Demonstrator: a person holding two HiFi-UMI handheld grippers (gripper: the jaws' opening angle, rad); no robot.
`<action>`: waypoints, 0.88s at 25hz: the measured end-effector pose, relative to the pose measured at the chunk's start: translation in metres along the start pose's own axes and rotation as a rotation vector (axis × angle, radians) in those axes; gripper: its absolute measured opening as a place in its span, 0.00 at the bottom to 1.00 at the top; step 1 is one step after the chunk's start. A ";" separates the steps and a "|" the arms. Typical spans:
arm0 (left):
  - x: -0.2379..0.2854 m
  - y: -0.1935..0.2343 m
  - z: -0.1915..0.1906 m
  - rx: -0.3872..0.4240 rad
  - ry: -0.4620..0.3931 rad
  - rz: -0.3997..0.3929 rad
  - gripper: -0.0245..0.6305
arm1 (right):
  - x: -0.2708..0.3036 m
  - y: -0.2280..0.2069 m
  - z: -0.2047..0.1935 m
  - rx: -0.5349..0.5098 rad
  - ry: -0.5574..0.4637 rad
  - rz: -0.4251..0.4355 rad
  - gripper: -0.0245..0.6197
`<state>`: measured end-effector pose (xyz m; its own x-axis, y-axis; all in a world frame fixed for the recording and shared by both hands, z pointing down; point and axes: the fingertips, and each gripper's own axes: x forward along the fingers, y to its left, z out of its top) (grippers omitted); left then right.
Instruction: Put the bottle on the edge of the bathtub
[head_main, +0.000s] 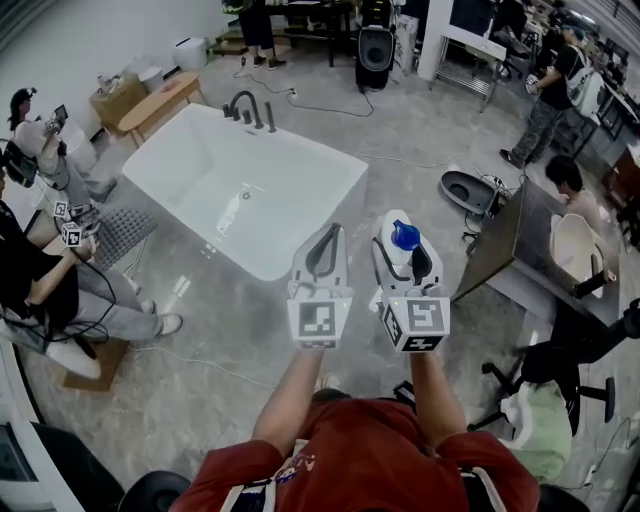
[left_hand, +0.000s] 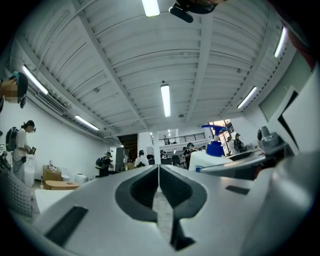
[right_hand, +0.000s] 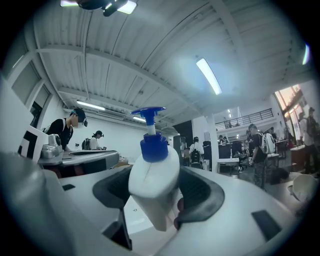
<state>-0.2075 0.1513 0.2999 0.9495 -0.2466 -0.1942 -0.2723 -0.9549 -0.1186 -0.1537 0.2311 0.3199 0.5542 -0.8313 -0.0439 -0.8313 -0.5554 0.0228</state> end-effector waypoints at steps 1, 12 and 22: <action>0.004 0.007 -0.001 0.005 -0.002 -0.003 0.06 | 0.007 0.003 0.001 -0.002 0.000 -0.003 0.48; 0.037 0.042 -0.025 0.027 0.001 -0.056 0.06 | 0.051 0.011 -0.002 -0.021 -0.007 -0.047 0.47; 0.079 0.048 -0.038 -0.015 -0.002 -0.072 0.06 | 0.092 -0.008 -0.009 -0.022 -0.027 -0.060 0.45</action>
<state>-0.1398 0.0802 0.3163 0.9661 -0.1770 -0.1880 -0.2011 -0.9724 -0.1181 -0.0954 0.1590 0.3241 0.6013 -0.7957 -0.0725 -0.7953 -0.6047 0.0415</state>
